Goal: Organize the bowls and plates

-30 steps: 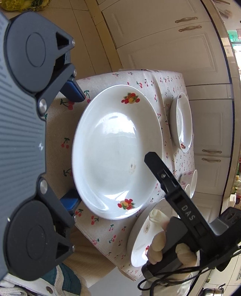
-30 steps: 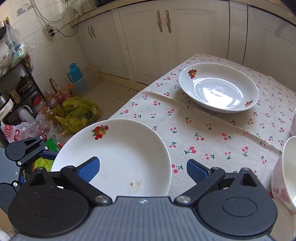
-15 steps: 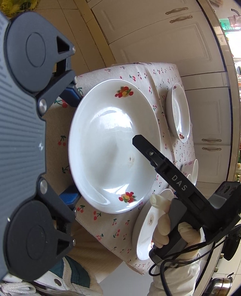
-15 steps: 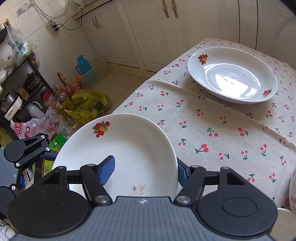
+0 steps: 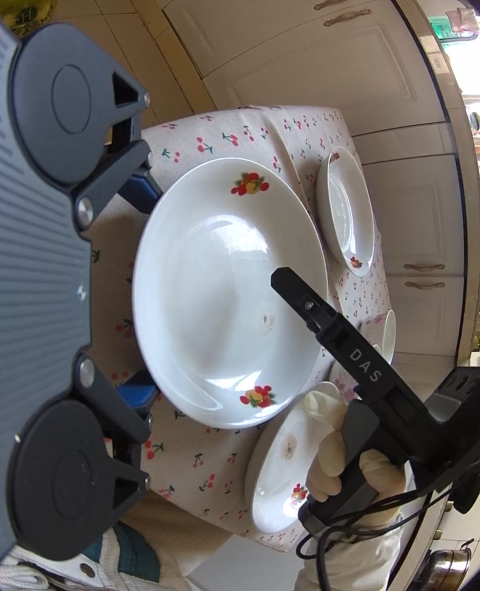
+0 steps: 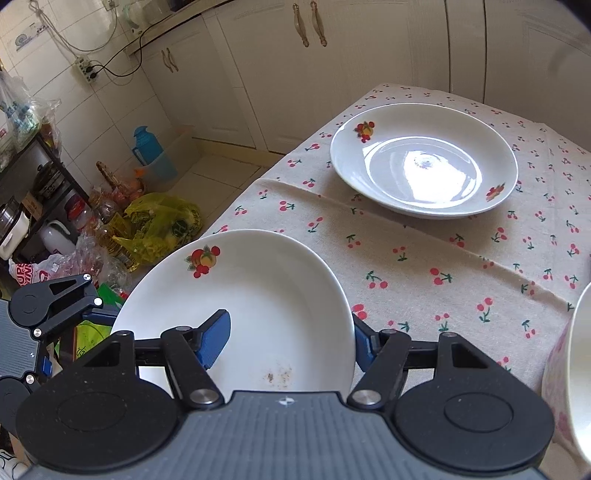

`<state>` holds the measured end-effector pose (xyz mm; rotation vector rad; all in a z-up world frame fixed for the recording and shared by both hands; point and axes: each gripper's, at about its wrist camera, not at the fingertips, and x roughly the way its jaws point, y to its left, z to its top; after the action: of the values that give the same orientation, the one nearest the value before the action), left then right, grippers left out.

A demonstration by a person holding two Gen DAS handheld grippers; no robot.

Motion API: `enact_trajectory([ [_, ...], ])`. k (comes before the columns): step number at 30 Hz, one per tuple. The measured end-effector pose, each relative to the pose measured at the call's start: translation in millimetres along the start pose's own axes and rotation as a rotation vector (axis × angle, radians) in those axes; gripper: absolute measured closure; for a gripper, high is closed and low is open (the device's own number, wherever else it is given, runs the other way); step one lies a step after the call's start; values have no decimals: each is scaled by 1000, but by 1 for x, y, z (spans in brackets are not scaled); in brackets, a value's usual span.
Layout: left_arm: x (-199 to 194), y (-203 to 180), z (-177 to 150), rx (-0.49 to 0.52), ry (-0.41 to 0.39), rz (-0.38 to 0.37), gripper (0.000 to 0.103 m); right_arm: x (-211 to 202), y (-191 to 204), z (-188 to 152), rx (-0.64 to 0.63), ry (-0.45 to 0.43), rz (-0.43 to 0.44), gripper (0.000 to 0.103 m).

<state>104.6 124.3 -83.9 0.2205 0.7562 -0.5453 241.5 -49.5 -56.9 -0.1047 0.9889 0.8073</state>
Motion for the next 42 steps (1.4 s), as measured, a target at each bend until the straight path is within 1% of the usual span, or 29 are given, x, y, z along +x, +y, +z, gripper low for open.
enact_trajectory([
  [8, 18, 8, 17, 14, -9, -13, 13, -2, -20, 11, 25, -24, -52, 30],
  [13, 26, 12, 24, 21, -12, -12, 13, 1, -30, 15, 44, -33, -64, 30],
  [19, 31, 13, 27, 34, -15, -9, 13, 9, -39, 17, 58, -28, -81, 30],
  [26, 32, 12, 28, 22, -16, -24, 13, 11, -41, 18, 48, -31, -96, 29],
  [30, 30, 10, 27, 21, -22, -19, 13, 11, -38, 18, 33, -28, -91, 22],
  [31, 29, 10, 26, 23, -24, -15, 13, 11, -37, 18, 29, -26, -91, 19],
  [32, 28, 10, 27, 24, -25, -10, 13, 11, -36, 18, 27, -25, -93, 14],
  [34, 24, 10, 26, 24, -32, -2, 12, 8, -34, 17, 24, -32, -102, 9],
  [37, 16, 8, 25, 13, -42, 12, 12, -7, -29, 16, 12, -59, -108, 5],
  [39, 9, 6, 24, -3, -51, 19, 12, -22, -22, 12, -12, -86, -132, 1],
  [42, -3, 1, 24, -39, -74, 24, 10, -48, -10, 3, -53, -129, -172, 0],
])
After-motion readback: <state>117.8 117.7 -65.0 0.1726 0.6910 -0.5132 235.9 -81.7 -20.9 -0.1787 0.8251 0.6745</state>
